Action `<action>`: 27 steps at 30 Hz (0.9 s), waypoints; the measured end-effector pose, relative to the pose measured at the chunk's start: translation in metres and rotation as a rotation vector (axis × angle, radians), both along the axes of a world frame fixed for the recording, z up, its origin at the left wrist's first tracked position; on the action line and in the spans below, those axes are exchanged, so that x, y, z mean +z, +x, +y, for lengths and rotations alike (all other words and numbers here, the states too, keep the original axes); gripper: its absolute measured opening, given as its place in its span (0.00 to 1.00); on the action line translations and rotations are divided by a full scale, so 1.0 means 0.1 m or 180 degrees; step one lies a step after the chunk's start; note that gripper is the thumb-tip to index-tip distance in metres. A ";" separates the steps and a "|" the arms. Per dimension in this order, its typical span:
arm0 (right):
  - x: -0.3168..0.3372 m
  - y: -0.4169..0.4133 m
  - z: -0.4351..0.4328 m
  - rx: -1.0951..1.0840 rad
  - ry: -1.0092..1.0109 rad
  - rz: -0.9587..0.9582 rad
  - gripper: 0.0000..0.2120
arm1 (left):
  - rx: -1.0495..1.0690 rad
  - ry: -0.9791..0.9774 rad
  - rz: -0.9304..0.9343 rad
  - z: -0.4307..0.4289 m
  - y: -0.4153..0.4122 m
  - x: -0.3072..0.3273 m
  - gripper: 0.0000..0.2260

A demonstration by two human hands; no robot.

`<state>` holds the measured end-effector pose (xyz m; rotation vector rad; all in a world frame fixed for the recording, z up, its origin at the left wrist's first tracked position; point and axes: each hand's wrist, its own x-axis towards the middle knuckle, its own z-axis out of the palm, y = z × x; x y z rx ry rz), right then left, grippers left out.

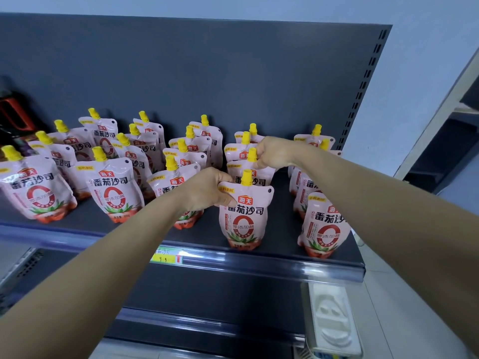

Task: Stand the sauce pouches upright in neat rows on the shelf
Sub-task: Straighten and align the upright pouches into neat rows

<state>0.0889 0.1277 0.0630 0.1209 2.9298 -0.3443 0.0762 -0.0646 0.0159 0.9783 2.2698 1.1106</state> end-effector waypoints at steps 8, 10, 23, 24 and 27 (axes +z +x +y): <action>0.09 0.08 -0.03 -0.0009 -0.0383 0.0037 0.11 | -0.0072 0.0410 0.0054 0.05 0.05 0.02 0.11; 0.14 0.09 -0.01 -0.0019 -0.0318 0.0028 0.12 | -0.0121 0.0433 0.0082 0.06 0.06 0.04 0.12; 0.36 -0.02 0.31 -0.0492 -0.0387 0.0595 0.15 | 0.0503 0.0556 0.0740 0.19 -0.33 0.31 0.07; 0.36 -0.06 0.33 -0.0477 -0.0374 0.0586 0.15 | 0.0489 0.0376 0.0792 0.25 -0.38 0.30 0.09; 0.29 -0.19 0.34 -0.0311 -0.0327 0.0487 0.16 | 0.0427 -0.0053 0.0846 0.39 -0.47 0.26 0.13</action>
